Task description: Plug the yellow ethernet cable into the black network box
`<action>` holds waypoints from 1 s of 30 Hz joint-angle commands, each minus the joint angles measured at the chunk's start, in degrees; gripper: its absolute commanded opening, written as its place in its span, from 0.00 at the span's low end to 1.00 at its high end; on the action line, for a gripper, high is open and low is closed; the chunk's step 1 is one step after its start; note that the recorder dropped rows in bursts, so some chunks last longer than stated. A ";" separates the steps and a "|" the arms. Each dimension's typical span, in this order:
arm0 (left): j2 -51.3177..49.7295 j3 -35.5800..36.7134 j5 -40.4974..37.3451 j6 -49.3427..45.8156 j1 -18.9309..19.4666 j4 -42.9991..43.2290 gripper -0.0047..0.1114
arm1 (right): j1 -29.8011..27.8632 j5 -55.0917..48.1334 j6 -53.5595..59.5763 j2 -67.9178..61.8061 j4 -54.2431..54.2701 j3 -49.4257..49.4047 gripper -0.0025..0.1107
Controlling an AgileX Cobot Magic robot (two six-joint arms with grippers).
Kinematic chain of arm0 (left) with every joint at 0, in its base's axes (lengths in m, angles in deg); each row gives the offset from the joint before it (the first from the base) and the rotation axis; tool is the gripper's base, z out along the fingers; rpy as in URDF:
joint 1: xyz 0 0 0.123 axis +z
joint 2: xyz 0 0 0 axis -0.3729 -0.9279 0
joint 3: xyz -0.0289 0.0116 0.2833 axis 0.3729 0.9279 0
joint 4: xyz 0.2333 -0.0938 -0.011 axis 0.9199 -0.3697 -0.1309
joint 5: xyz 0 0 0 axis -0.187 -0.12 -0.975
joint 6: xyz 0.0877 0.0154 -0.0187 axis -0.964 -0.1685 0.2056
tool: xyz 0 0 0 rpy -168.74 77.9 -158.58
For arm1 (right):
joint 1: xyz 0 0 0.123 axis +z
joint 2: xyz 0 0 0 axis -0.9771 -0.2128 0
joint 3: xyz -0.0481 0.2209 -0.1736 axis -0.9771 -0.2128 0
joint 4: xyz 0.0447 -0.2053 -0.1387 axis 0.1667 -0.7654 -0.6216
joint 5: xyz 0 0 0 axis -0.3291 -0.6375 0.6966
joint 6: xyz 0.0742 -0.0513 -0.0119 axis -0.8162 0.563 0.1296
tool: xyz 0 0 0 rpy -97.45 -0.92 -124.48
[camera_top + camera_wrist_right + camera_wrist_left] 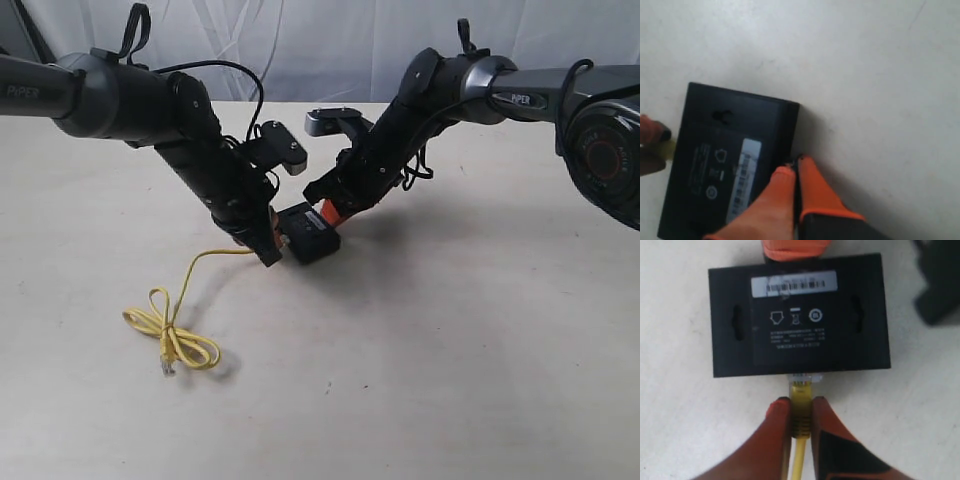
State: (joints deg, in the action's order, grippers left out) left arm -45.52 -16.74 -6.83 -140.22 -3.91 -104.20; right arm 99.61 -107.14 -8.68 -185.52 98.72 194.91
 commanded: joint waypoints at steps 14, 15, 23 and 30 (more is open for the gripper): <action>-0.30 -0.42 5.17 0.14 -0.45 -3.19 0.04 | 0.55 -6.63 1.55 -1.34 4.21 -0.73 0.01; -0.30 -0.42 4.91 0.14 -0.45 -3.19 0.04 | 0.55 -6.73 1.55 -1.34 4.21 -0.73 0.01; -0.30 -0.42 0.55 0.14 -0.45 -1.91 0.04 | -2.72 -5.00 -0.91 3.04 -7.32 -0.73 0.01; -0.30 -0.42 -4.72 -2.08 -1.45 -1.91 0.04 | -7.94 -7.29 -5.93 8.17 -14.47 -0.85 0.01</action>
State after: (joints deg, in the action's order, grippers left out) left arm -45.61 -16.84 -9.58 -141.88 -4.41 -105.32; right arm 92.73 -112.59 -13.96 -178.93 85.55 194.28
